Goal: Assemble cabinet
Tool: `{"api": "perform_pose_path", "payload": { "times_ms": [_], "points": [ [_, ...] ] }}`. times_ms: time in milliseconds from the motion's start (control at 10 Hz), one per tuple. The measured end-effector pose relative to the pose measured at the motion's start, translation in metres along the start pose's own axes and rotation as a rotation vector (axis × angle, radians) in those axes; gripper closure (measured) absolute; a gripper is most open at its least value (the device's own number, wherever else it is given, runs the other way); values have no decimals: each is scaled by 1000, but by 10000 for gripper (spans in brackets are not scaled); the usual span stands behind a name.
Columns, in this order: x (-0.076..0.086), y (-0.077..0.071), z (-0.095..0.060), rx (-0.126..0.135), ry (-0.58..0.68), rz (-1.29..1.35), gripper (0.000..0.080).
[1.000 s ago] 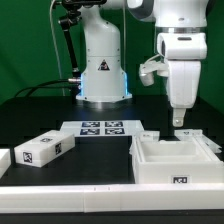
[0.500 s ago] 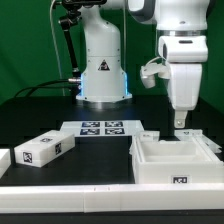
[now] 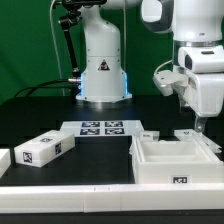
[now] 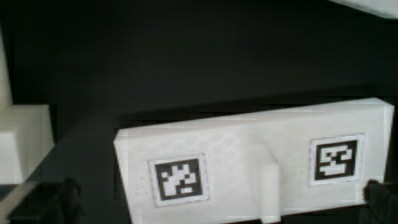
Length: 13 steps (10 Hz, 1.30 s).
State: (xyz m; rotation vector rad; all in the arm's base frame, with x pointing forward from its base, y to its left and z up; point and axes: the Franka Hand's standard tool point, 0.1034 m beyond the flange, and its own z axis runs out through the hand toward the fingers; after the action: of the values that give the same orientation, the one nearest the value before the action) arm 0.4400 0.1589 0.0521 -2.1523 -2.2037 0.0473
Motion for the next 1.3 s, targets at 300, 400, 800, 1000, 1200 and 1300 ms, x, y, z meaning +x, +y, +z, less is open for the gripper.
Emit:
{"api": "perform_pose_path", "payload": {
  "times_ms": [300, 400, 800, 1000, 1200, 1300],
  "points": [
    [-9, 4, 8, 13, 7, -79, 3],
    [-5, -1, 15, 23, 14, -97, 3],
    [11, -14, 27, 36, 32, -112, 3],
    [16, -17, 31, 43, 36, -111, 3],
    [15, -20, 37, 50, 42, -106, 3],
    [14, -20, 38, 53, 42, -104, 3]
  ]
}}
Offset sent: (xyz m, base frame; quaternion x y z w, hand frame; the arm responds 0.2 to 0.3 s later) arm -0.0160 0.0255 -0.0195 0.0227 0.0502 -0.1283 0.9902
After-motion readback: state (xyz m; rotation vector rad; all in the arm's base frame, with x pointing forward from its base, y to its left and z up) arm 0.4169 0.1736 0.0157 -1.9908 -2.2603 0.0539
